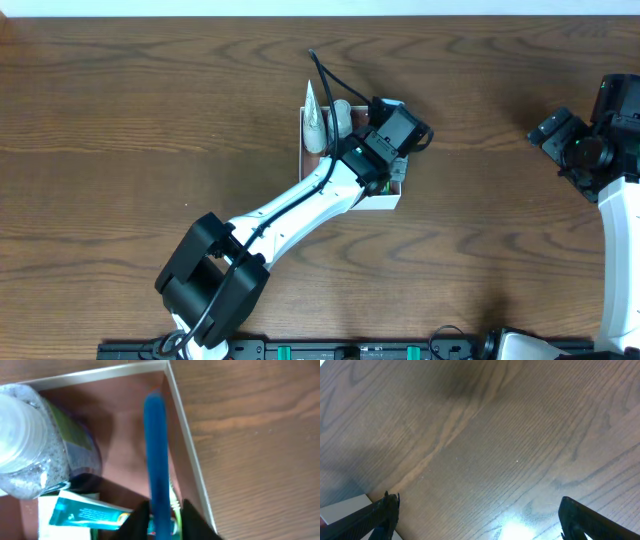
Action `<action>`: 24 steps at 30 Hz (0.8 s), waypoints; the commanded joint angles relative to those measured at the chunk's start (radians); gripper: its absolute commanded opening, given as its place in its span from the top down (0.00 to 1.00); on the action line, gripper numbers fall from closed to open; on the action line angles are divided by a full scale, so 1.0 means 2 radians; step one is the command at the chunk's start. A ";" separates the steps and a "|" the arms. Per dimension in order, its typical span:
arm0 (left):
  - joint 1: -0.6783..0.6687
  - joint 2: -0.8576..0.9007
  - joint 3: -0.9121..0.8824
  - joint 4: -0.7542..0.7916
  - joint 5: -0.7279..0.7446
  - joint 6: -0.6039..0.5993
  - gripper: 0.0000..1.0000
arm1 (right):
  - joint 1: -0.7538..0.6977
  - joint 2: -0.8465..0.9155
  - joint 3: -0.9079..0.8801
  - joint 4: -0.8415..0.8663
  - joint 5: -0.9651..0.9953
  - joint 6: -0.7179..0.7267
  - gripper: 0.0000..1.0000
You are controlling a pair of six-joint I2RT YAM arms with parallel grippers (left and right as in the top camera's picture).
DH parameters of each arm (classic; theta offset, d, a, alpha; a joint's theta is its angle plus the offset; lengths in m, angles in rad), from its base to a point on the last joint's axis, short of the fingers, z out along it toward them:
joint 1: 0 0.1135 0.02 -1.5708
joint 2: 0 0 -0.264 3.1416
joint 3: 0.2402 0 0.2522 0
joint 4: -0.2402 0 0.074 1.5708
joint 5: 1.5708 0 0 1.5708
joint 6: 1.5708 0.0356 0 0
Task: Pack container
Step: 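Carry the razor over the box and lower it inside, then open the left gripper and pull back from the box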
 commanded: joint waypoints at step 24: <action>-0.001 -0.250 0.006 -0.109 -0.003 0.082 0.40 | -0.003 0.000 0.007 0.000 0.000 0.008 0.01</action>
